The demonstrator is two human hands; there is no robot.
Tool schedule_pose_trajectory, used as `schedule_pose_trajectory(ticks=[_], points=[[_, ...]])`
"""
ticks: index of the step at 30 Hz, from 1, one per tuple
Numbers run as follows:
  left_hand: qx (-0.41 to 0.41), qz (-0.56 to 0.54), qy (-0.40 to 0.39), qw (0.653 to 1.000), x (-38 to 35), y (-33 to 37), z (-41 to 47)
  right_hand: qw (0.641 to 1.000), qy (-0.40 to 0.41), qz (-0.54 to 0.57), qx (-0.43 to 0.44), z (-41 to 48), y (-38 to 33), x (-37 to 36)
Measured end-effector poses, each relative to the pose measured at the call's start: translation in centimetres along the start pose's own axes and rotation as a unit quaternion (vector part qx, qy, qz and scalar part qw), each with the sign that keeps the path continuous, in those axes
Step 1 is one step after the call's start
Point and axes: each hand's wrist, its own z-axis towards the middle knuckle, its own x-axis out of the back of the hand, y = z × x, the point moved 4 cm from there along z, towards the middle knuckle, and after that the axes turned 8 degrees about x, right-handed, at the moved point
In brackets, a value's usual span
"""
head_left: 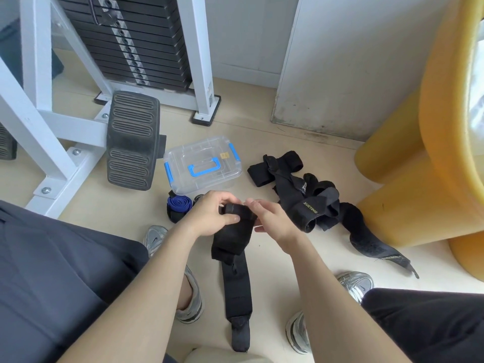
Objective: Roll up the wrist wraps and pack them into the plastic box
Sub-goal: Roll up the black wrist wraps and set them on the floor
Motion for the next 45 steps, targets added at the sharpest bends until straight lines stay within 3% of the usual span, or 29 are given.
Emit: schedule_pose_trajectory(ticks=[7, 13, 19, 21, 23, 26, 34, 39, 45], points=[[-0.008, -0.034, 0.032, 0.999, -0.1, -0.3, -0.1, 0.999, 0.02, 0.026, 0.023, 0.2, 0.1, -0.7], [0.063, -0.093, -0.048, 0.993, -0.2, -0.1, -0.3, 0.996, 0.064, 0.04, 0.05, 0.3, 0.3, -0.5], [0.027, -0.072, -0.002, 0.997, 0.0, -0.4, -0.3, 0.996, 0.047, 0.081, 0.003, 0.6, 1.2, -0.9], [0.014, -0.078, 0.009, 0.997, -0.1, -0.2, -0.2, 0.999, 0.027, 0.042, -0.017, 0.5, 1.2, -1.2], [0.0, -0.067, 0.02, 0.998, -0.3, 0.1, -0.3, 0.999, 0.021, 0.012, -0.021, 0.4, 1.5, -1.2], [-0.017, -0.032, 0.045, 0.998, -0.7, 0.3, -0.4, 0.998, 0.039, 0.051, -0.009, 0.5, 1.5, -1.1], [0.067, 0.022, -0.059, 0.996, -0.5, -0.6, 0.0, 0.996, 0.053, 0.066, 0.014, 0.8, 1.9, -1.5], [0.021, 0.08, -0.033, 0.996, -0.4, -0.7, 0.5, 0.998, 0.05, 0.045, 0.011, 1.2, 2.3, -1.4], [0.017, 0.077, -0.002, 0.997, -0.2, -1.2, 0.3, 0.998, 0.021, 0.065, 0.011, 1.3, 2.6, -1.5]])
